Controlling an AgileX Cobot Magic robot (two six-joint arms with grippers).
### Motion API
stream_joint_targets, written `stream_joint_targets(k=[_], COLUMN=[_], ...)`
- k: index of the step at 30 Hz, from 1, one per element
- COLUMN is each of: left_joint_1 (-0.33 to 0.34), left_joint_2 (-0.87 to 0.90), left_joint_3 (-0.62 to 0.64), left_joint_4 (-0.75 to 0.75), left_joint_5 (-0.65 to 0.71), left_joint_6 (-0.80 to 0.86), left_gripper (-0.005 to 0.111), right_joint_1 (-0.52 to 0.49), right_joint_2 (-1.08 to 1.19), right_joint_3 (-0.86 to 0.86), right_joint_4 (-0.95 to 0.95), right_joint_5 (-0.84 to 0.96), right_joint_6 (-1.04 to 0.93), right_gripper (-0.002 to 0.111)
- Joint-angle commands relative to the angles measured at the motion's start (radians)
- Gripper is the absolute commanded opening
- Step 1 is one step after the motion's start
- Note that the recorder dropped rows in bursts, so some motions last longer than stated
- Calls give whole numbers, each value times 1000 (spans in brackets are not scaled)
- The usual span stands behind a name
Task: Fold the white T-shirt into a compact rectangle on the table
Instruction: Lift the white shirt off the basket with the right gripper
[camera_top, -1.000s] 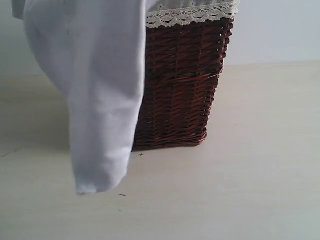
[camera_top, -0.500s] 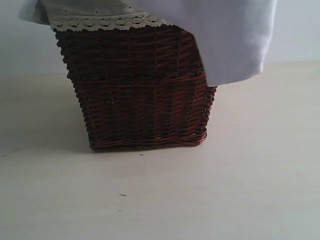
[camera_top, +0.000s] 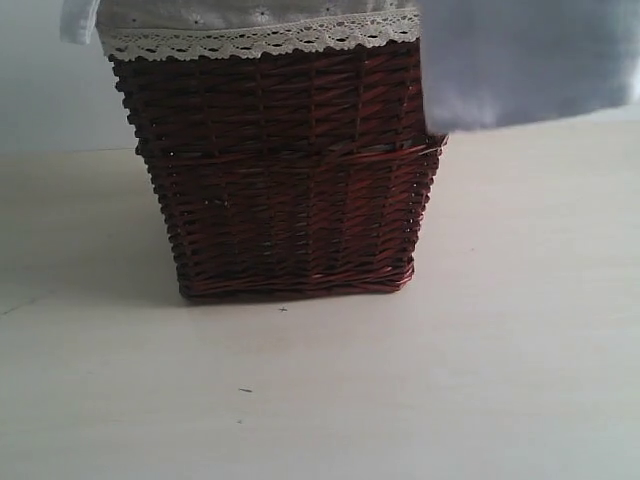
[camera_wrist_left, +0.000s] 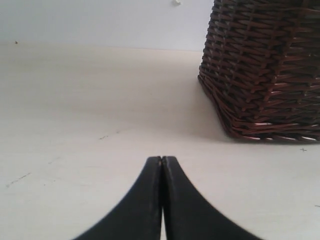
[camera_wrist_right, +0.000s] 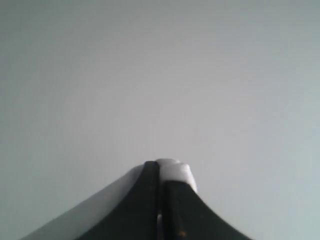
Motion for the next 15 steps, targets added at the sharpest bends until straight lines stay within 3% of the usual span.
stream_joint_targets(k=[1, 7, 15], left_joint_1=[-8, -8, -8], left_joint_2=[-7, -7, -7], left_joint_3=[-1, -1, -1], left_joint_4=[-4, -4, -4], left_joint_5=[-5, -5, -5], left_joint_6=[8, 8, 8], left_gripper=[0, 0, 0], right_joint_1=[-79, -151, -153], right_joint_2=[-13, -13, -13], right_joint_3=[-78, -147, -299], right_joint_4=[13, 13, 13], right_joint_5=[-71, -30, -23], right_joint_6=[3, 76, 76], right_gripper=[0, 0, 0])
